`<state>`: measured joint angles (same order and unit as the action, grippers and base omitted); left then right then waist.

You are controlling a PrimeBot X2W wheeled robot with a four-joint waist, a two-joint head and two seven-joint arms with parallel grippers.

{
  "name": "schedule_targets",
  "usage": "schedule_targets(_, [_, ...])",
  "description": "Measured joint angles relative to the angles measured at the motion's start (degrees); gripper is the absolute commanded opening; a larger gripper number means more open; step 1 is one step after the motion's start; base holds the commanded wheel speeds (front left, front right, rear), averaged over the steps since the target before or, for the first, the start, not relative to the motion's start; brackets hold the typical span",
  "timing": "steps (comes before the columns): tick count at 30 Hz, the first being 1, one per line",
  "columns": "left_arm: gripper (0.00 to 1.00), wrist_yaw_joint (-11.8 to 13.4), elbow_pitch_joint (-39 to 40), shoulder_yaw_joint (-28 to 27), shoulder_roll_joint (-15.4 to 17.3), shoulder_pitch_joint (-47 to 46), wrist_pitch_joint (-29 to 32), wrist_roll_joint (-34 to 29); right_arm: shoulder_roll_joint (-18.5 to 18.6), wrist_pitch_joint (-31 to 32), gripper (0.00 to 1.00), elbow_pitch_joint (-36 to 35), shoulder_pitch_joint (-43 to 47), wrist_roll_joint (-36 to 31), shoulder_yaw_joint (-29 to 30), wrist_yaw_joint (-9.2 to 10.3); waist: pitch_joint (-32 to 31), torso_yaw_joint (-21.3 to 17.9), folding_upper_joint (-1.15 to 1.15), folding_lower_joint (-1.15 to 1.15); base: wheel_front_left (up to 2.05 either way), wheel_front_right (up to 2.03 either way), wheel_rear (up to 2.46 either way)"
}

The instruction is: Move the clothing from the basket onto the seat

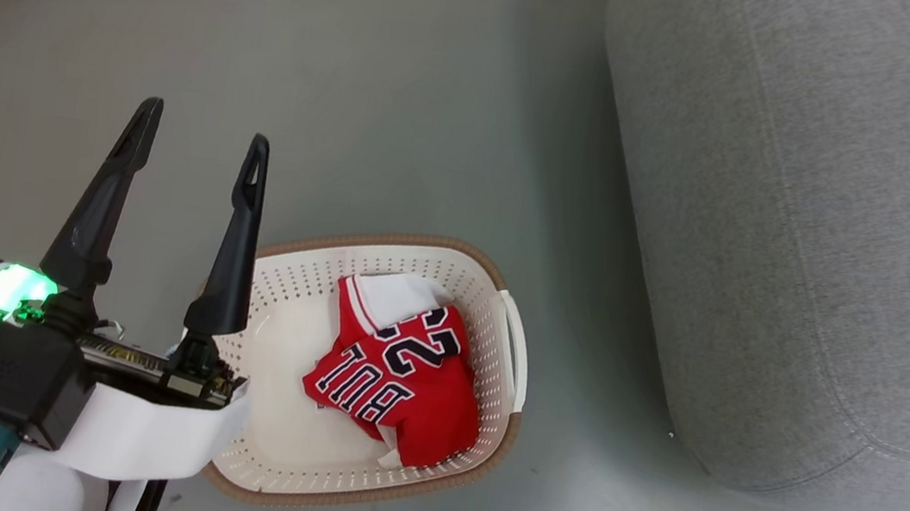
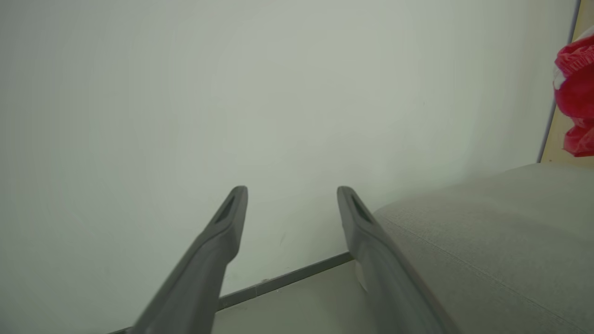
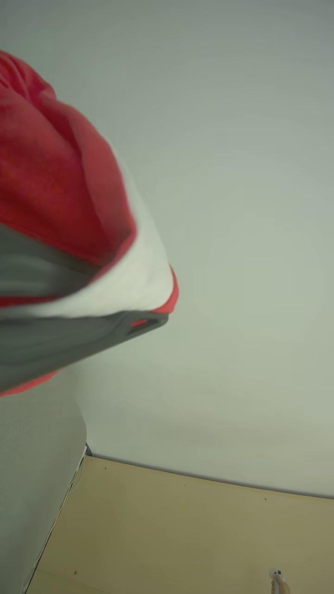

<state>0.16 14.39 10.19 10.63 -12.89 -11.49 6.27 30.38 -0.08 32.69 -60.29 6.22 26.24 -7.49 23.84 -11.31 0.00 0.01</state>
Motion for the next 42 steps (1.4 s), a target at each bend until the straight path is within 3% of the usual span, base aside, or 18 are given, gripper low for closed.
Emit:
schedule_targets(9, [1.0, -0.7, 0.4, 0.2, 0.5, -2.9, 0.6, -1.0, -0.9, -3.8, 0.0, 4.6, -2.0, -3.4, 4.2, 0.0, 3.7, 2.0, 0.0, 0.0, 0.0, 0.0, 0.0])
schedule_targets(19, [1.0, -1.3, 0.4, 0.4, 1.5, -4.1, 1.9, -1.2, -5.6, -6.7, 0.0, 10.3, 0.0, -5.4, 5.0, 0.0, 6.3, 3.1, 0.0, 0.0, 0.0, 0.0, 0.0])
schedule_targets(42, [1.0, -1.3, -1.3, 0.3, 0.4, -6.9, 0.5, -1.3, -10.6, -10.7, 0.0, 23.5, 9.0, -6.5, 6.7, -0.01, 8.6, 1.1, 0.0, 0.0, 0.0, 0.0, 0.0])
